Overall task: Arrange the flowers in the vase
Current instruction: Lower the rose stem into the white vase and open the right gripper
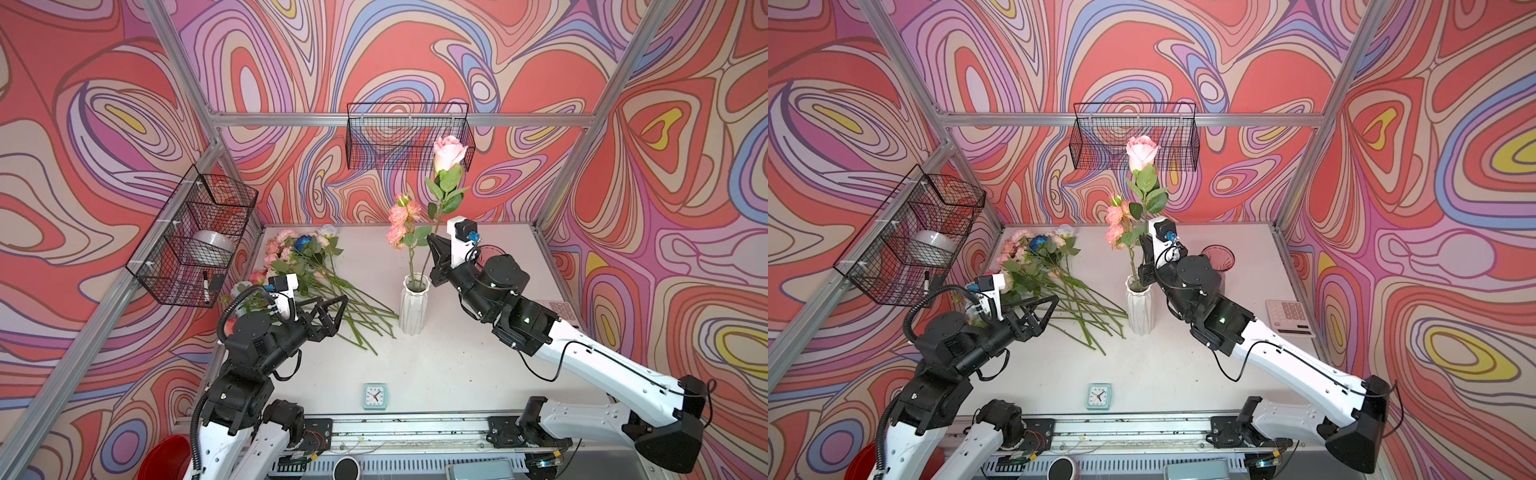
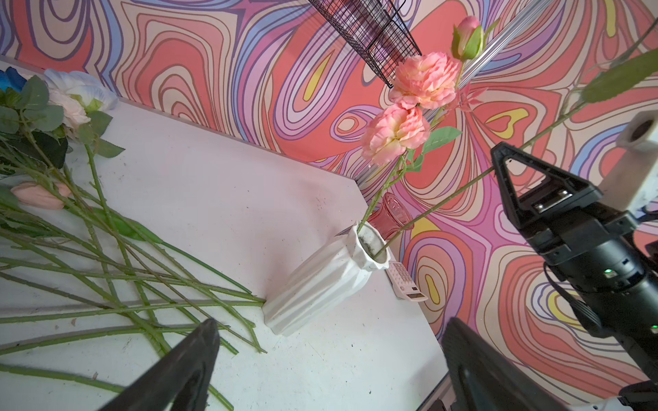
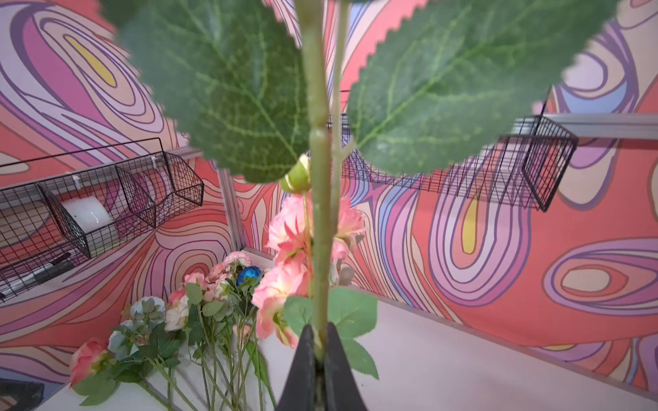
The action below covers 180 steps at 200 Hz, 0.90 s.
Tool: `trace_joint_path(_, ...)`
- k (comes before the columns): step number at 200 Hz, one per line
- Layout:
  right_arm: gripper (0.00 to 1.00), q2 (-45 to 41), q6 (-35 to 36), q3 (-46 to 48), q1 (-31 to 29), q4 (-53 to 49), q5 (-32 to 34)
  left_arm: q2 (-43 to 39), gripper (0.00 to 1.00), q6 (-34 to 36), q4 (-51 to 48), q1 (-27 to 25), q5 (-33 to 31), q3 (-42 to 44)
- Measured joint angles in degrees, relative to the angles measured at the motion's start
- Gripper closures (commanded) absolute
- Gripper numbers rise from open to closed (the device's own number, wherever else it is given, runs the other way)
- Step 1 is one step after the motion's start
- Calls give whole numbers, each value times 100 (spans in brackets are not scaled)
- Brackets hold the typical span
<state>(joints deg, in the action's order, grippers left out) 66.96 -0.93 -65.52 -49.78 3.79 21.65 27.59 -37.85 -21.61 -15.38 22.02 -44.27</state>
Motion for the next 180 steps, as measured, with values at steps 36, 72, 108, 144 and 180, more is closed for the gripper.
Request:
trace_joint_path(36, 49, 7, -546, 107, 109, -273, -11, 35, 0, -85, 0, 0, -2, 85)
trace_joint_path(72, 35, 0, -992, 96, 140, -800, -133, 57, 0, -149, -2, 0, -7, 90)
trace_joint_path(108, 29, -90, -1403, 59, 140, -1349, -332, 223, 0, -219, -35, 0, -72, 90)
trace_joint_path(144, 29, -358, -1751, -44, 140, -1823, -546, 509, 1, -332, -232, 0, -221, 87)
trace_joint_path(180, 29, -780, -2015, -118, 140, -2275, -833, 964, 7, -444, -437, 0, -422, 87)
